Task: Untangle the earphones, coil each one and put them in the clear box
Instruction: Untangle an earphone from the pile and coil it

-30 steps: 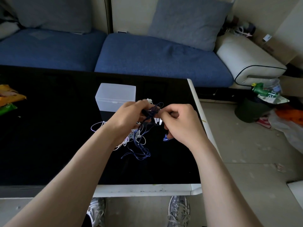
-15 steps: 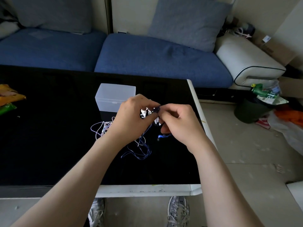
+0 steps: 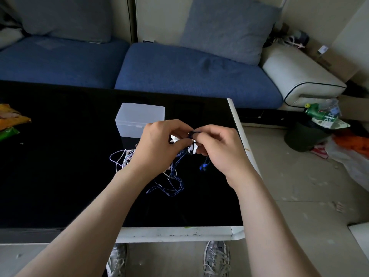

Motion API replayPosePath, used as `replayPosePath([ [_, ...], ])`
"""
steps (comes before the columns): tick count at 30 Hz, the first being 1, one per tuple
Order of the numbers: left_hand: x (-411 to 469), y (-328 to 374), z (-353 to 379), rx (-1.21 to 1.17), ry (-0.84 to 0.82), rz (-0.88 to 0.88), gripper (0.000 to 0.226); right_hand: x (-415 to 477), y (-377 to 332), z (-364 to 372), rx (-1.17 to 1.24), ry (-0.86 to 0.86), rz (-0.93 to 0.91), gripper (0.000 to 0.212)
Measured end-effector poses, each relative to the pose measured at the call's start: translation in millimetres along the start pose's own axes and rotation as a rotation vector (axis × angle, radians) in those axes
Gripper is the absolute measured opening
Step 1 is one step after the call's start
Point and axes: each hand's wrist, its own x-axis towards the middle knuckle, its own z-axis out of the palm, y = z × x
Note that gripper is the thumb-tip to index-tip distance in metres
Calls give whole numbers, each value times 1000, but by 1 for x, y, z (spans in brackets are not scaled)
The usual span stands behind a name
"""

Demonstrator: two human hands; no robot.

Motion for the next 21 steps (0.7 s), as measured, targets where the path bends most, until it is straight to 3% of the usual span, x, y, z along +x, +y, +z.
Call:
replayPosePath([
  [7, -1, -1, 3, 2, -23, -86, 18, 0, 4, 2, -43, 117, 99, 20],
  [12, 0, 3, 6, 36, 94, -176, 16, -2, 5, 4, -85, 200, 210, 31],
  [17, 2, 4, 4, -422, 208, -449, 17, -7, 0, 4, -100, 122, 264, 31],
  [21, 2, 7, 1, -568, 241, -441, 14, -12, 0, 4, -129, 4, 321, 33],
])
